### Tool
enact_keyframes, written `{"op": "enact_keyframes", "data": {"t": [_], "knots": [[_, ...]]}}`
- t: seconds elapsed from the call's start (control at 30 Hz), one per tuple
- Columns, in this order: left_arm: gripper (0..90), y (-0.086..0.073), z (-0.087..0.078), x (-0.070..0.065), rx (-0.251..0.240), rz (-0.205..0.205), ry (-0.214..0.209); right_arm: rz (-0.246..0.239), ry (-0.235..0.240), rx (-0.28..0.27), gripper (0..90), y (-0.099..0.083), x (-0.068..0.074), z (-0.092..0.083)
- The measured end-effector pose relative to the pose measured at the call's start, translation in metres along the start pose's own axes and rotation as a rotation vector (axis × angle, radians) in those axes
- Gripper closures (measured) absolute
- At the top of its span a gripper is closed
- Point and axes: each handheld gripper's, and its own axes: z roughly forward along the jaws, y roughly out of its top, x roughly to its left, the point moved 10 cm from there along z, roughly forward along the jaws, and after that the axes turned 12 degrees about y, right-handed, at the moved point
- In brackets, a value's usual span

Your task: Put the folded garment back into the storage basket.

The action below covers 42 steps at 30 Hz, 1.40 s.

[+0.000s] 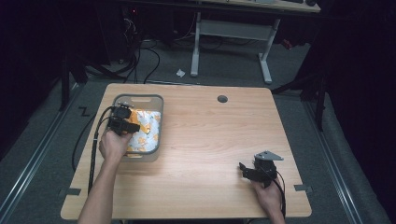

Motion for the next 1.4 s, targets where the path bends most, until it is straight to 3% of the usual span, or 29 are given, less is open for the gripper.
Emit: {"op": "enact_keyframes", "data": {"t": [0.17,0.57,0.97,1.4], "knots": [[40.0,0.003,-0.008,0.002,-0.041,-0.004,0.017,0.000,0.000,0.000,26.7,0.000,0.000,0.000],[39.5,0.013,-0.045,-0.005,-0.180,-0.026,-0.025,0.001,0.000,0.000,26.7,0.000,0.000,0.000],[38.9,0.016,-0.073,-0.031,-0.265,0.004,-0.097,0.000,0.000,0.000,26.7,0.000,0.000,0.000],[38.1,0.015,-0.094,-0.051,-0.317,0.036,-0.137,0.000,0.000,0.000,26.7,0.000,0.000,0.000]]}}
